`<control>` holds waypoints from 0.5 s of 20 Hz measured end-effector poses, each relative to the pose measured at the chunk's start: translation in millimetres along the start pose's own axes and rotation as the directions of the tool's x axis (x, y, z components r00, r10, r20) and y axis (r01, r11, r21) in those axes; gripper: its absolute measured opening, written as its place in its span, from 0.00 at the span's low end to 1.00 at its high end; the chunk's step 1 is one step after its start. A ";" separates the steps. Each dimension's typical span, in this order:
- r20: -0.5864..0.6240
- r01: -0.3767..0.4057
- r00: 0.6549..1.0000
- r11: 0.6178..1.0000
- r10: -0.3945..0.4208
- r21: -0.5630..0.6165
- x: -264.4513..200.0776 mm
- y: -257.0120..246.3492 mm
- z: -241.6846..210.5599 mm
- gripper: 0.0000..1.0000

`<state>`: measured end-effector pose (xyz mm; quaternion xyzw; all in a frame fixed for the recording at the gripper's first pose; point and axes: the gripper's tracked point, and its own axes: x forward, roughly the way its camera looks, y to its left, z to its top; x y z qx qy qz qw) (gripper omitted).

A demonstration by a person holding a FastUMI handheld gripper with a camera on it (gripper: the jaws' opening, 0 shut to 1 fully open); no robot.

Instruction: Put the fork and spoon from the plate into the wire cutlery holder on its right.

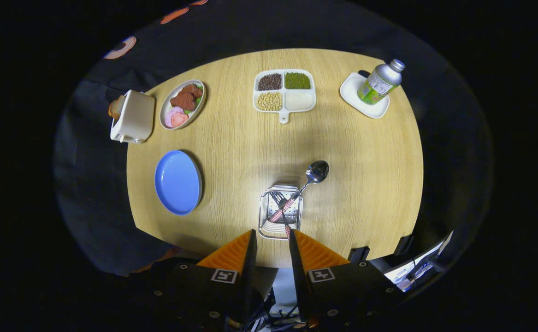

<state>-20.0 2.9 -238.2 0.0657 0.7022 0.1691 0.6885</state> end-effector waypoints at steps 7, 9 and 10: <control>0.481 -0.075 0.875 0.996 0.048 0.037 -58.4 5.7 53.2 0.85; 0.594 -0.040 0.804 0.998 0.009 0.039 -76.4 -3.3 57.0 0.91; 0.646 -0.024 0.763 0.999 -0.005 0.036 -86.6 -5.6 61.4 0.91</control>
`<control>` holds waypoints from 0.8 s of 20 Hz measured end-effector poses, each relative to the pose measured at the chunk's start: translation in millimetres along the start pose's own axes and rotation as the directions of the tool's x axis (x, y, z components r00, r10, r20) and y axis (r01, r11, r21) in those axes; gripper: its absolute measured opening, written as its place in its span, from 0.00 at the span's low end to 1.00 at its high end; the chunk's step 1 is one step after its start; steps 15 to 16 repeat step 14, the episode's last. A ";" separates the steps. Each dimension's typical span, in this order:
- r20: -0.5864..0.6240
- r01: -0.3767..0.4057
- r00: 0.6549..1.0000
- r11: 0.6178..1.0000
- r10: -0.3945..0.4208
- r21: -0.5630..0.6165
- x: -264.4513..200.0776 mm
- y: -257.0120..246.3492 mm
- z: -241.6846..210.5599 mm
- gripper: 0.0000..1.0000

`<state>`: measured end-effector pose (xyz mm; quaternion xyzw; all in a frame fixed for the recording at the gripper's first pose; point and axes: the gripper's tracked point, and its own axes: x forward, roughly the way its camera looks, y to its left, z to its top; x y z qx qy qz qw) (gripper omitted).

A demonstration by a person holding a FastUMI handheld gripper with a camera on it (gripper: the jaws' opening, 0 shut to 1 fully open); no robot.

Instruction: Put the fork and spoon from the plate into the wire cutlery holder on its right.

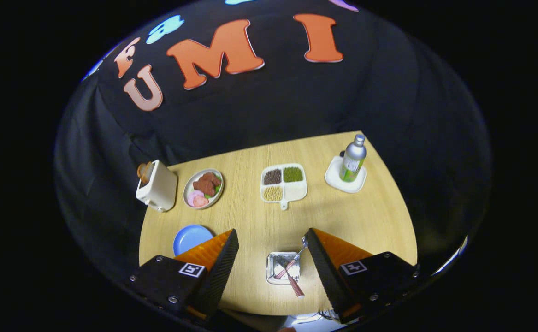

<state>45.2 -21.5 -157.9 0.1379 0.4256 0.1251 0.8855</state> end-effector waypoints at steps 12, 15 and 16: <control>0.623 0.164 0.778 0.984 -0.087 -0.067 -86.0 4.7 101.5 0.95; 0.680 0.203 0.728 0.974 -0.084 -0.097 -99.0 10.1 111.5 0.95; 0.680 0.203 0.728 0.974 -0.084 -0.097 -99.0 10.1 111.5 0.95</control>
